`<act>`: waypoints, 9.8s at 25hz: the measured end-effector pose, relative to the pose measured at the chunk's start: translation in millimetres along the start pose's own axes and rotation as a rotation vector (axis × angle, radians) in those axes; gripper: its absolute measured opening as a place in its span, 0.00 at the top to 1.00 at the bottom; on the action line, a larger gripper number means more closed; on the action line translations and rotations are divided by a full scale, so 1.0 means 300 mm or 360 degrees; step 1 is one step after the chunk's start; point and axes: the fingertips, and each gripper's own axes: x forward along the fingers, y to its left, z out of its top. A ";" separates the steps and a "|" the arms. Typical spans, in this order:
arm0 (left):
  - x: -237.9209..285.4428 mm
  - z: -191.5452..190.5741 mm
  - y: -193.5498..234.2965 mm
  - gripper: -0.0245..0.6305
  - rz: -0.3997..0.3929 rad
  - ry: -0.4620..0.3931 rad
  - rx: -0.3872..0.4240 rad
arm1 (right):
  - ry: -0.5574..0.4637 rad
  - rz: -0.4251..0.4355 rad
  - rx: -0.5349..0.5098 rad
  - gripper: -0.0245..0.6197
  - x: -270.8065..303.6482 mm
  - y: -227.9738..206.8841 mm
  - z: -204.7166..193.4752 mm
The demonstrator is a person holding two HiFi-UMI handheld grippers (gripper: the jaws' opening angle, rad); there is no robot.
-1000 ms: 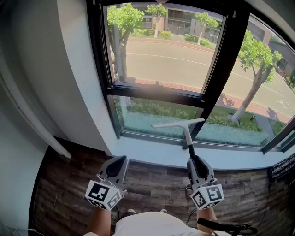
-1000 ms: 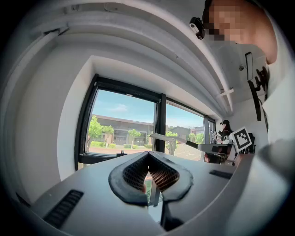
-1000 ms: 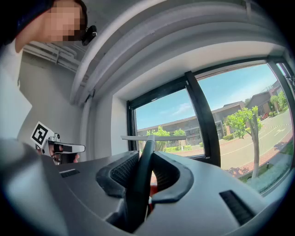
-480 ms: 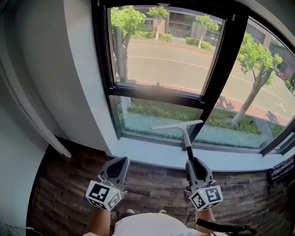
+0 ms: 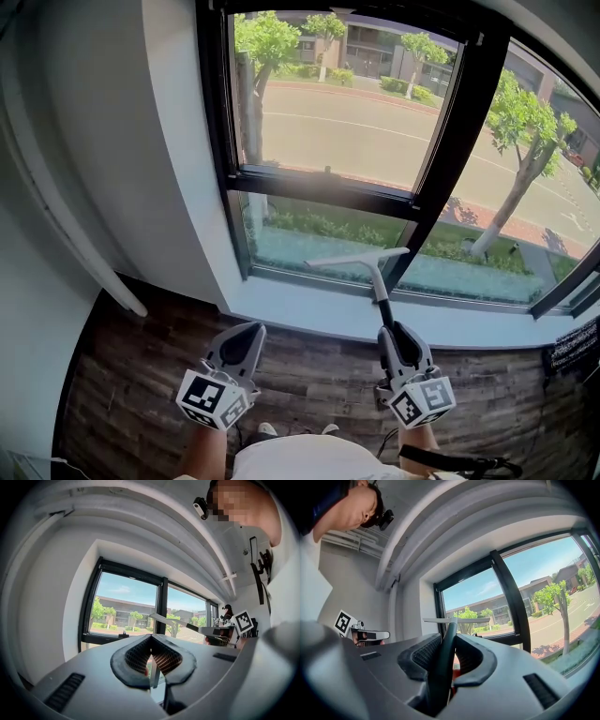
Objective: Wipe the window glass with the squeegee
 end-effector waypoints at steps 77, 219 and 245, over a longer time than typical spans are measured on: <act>1.561 0.182 0.964 0.93 -0.0447 -0.0039 -0.0030 | -0.0711 -0.0660 -0.0608 0.80 1.493 -0.917 0.676; 1.577 0.050 0.837 0.93 -0.0546 0.0174 0.0003 | 0.0088 -0.0851 -0.0278 0.80 1.446 -1.316 -0.229; 1.540 0.042 0.854 0.93 -0.0469 0.0176 -0.0009 | 0.0392 -0.0807 -0.0214 0.80 1.448 -1.347 -0.511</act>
